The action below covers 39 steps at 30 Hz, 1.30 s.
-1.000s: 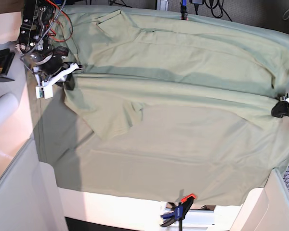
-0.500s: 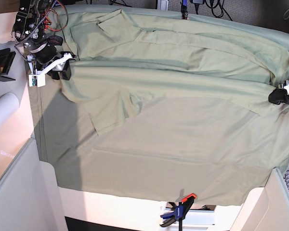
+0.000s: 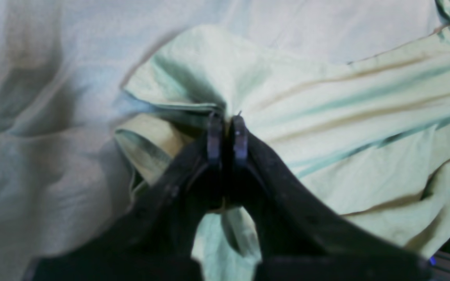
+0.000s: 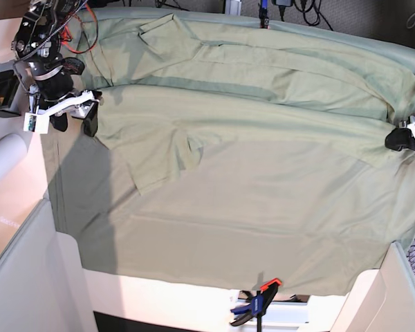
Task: Fold the T-shirt properly
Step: 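Pull the grasped edges back toward the collar, folding the shirt over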
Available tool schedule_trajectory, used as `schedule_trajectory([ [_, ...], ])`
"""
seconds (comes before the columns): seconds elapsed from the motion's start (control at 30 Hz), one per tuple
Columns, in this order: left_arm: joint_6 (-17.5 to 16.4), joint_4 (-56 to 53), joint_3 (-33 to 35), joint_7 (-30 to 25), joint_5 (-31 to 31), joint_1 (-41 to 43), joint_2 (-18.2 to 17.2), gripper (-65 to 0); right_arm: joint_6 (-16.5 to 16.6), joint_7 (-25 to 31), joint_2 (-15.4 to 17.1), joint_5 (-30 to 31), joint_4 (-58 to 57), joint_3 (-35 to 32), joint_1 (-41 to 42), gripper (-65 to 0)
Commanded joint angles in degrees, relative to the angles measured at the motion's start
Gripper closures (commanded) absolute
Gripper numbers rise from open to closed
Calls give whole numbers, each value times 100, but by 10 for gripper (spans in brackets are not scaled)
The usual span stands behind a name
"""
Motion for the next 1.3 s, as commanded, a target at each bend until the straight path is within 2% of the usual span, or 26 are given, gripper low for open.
schedule_trajectory([
  [0.0,-54,74,-76,-101,-107,-105,-175,0,7,188,13,52,81,20,227,-433],
  [0.1,-54,74,-76,-96,-103,-90,-177,0,4,251,-109,-2,-190,-44,717,-433],
  [0.2,-54,74,-76,-94,-105,-39,-175,0,2,494,-201,-337,-815,-195,1327,-433],
  [0.4,-54,76,-76,-94,-105,-26,-175,0,-15,1161,-444,-1239,-3099,-487,2691,-433],
  [0.5,-54,76,-76,-94,-107,-26,-175,0,-13,1375,-522,-1412,-4052,-697,3088,-432],
  [0.73,-54,76,-76,-144,-149,-28,-173,0,-15,1373,-686,-1668,-4332,-1585,2942,-433],
  [0.93,-54,76,-76,-146,-149,-28,-173,0,-15,1381,-824,-1663,-4306,-1694,2789,-429],
  [0.97,-54,76,-76,-149,-151,-28,-173,0,-15,1384,-828,-1661,-4306,-1694,2780,-411],
  [1.0,-54,76,-76,-151,-151,-28,-173,0,-15,1384,-835,-1663,-4306,-1694,2780,-367],
  [1.03,-54,76,-76,-151,-151,-28,-173,0,-15,1384,-835,-1663,-4304,-1694,2782,-295],
  [1.13,-54,76,-76,-151,-149,-28,-173,0,-15,1377,-835,-1663,-4240,-1694,2780,-12],
  [1.27,-54,76,-76,-151,-149,-28,-173,0,-13,1368,-835,-1657,-4124,-1694,2780,0],
])
